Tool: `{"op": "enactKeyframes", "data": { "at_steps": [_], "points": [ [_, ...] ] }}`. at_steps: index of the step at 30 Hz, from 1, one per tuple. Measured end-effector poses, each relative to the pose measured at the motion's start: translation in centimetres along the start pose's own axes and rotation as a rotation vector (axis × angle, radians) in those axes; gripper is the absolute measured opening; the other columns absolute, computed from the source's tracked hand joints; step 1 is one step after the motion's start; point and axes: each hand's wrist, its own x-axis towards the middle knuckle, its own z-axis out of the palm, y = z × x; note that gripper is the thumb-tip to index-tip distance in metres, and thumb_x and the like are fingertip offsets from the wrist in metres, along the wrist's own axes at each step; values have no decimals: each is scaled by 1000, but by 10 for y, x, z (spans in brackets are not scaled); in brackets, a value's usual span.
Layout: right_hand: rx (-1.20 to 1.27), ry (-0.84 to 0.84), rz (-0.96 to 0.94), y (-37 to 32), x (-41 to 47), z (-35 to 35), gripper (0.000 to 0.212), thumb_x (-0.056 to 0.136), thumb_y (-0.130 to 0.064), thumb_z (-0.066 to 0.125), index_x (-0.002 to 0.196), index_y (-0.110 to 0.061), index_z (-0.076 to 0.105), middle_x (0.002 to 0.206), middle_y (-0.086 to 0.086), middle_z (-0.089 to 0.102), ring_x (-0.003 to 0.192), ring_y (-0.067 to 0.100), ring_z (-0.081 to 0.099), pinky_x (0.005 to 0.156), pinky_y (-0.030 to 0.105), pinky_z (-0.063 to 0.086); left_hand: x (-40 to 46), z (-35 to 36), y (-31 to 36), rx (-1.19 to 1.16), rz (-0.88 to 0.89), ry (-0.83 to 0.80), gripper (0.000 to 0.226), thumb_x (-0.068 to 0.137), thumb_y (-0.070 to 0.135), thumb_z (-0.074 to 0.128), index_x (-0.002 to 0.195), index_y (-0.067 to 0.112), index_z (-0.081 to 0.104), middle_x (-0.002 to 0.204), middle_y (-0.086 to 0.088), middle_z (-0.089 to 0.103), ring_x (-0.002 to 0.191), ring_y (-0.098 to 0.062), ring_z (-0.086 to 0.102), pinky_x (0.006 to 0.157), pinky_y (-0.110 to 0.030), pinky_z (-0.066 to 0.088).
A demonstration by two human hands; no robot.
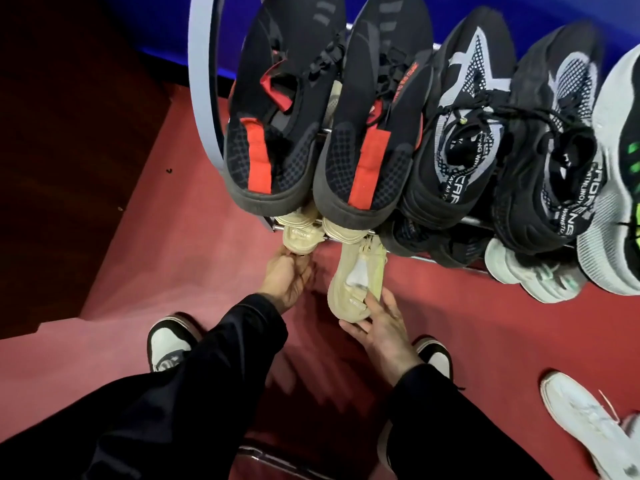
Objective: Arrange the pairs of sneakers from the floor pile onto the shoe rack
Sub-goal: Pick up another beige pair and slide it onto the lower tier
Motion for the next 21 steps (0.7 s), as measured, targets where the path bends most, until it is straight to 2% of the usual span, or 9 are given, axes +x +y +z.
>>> {"op": "enactKeyframes", "data": {
  "at_steps": [2, 4, 5, 7, 9, 11, 13, 18, 21],
  "points": [
    [-47, 24, 11, -2, 2, 3, 24, 105, -32, 53, 127, -27, 60, 120, 6, 71, 91, 33, 78, 64, 40, 64, -18, 4, 3, 73, -29, 56, 57, 92, -14, 32, 134, 21, 51, 78, 1, 53, 49, -6, 52, 56, -23, 49],
    [-128, 41, -7, -4, 4, 9, 25, 108, -37, 42, 125, -27, 57, 116, 6, 71, 79, 31, 78, 55, 38, 63, -36, 2, 3, 114, -26, 88, 70, 95, -10, 37, 156, 22, 27, 77, 5, 60, 58, -4, 61, 66, -28, 51],
    [-158, 49, -22, -4, 5, 12, 27, 108, -41, 39, 124, -28, 56, 114, 6, 72, 74, 30, 79, 53, 36, 62, -45, -1, 3, 134, -11, 82, 71, 97, -8, 38, 160, 21, 22, 96, 4, 66, 72, -4, 64, 76, -32, 53],
    [-187, 79, -46, -3, 13, 18, 31, 107, -46, 37, 124, -28, 55, 111, 7, 73, 65, 24, 77, 49, 30, 58, -59, -11, 0, 229, 17, 48, 65, 99, -4, 39, 159, 19, 27, 139, -3, 55, 94, -7, 63, 99, -43, 52],
    [-188, 138, -57, 3, 22, 25, 33, 106, -47, 37, 122, -25, 55, 105, 11, 72, 52, 18, 71, 45, 24, 52, -66, -20, -1, 316, 26, 10, 58, 101, 0, 40, 156, 18, 34, 152, -5, 46, 112, -14, 62, 111, -47, 46],
    [-170, 186, -108, 8, 33, 32, 32, 106, -45, 38, 119, -21, 56, 96, 12, 69, 46, 16, 62, 43, 22, 47, -72, -24, -4, 347, 57, -3, 56, 101, 2, 44, 155, 17, 37, 153, -4, 45, 129, -20, 56, 111, -47, 45],
    [-173, 220, -159, 11, 45, 39, 32, 106, -42, 39, 121, -20, 56, 92, 7, 67, 46, 15, 57, 39, 20, 40, -76, -25, -7, 364, 80, -2, 55, 101, 3, 47, 153, 17, 40, 152, -1, 46, 133, -20, 53, 111, -47, 45],
    [-197, 244, -219, 5, 75, 48, 33, 107, -38, 41, 134, -24, 53, 114, 7, 69, 68, 16, 60, 40, 14, 42, -77, -27, -16, 410, 95, -9, 47, 102, 3, 46, 145, 20, 49, 149, 6, 47, 122, -7, 51, 110, -39, 45],
    [-154, 244, -211, 3, 87, 55, 28, 106, -35, 45, 132, -23, 47, 117, 12, 70, 61, 14, 61, 41, 15, 42, -73, -29, -15, 390, 93, -2, 49, 101, 0, 45, 145, 20, 49, 147, 5, 48, 131, -11, 48, 109, -39, 45]
  ]
}}
